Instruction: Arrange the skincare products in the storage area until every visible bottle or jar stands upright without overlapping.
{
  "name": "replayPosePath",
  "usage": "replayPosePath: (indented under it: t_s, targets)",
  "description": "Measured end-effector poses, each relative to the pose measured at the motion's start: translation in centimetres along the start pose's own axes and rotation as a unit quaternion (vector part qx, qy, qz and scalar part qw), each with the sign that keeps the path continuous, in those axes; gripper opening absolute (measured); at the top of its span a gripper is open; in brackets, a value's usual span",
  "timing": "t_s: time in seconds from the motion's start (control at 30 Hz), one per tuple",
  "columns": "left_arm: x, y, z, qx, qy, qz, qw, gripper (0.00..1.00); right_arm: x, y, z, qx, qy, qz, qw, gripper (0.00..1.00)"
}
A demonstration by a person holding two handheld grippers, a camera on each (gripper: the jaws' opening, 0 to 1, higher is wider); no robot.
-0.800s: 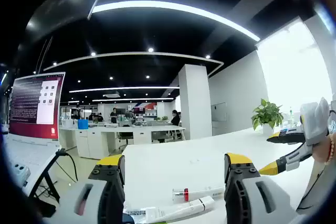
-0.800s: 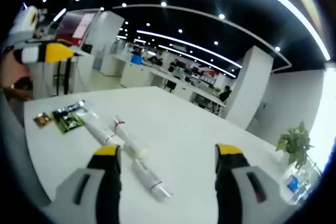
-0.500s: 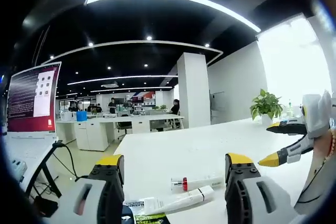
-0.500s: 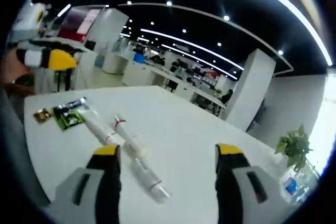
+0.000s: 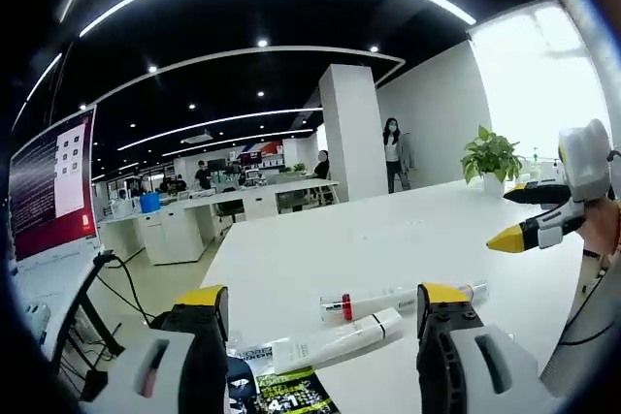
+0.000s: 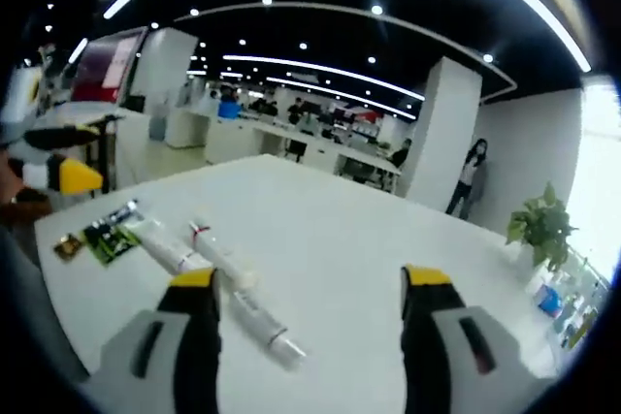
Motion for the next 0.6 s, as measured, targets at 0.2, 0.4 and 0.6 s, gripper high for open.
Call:
replayPosePath:
  t_s: [0.2, 0.4, 0.6]
  targets:
    - [0.39, 0.13, 0.02, -0.002, 0.024, 0.004, 0.9997, 0.82, -0.14, 0.16, -0.14, -0.002, -0.005, -0.016, 0.9999, 0.75]
    - [0.59, 0.11, 0.04, -0.006, 0.035, 0.007, 0.9993, 0.82, -0.08, 0.12, -0.22, -0.002, -0.002, -0.024, 0.9997, 0.75]
    - [0.64, 0.19, -0.02, -0.008, 0.037, 0.006, 0.9993, 0.82, 0.0, 0.26, -0.26, -0.004, 0.0, -0.031, 0.9995, 0.75]
Point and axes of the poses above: the point that each gripper's makers call its tool centre point, and the gripper's own axes: z roughly forward along the fingers, y roughly to its left, x roughly out of its underside, the point moved 10 cm from there along -z, roughly backward along the fingers, and after that the axes turned 14 degrees about x, right-handed, at the moved point
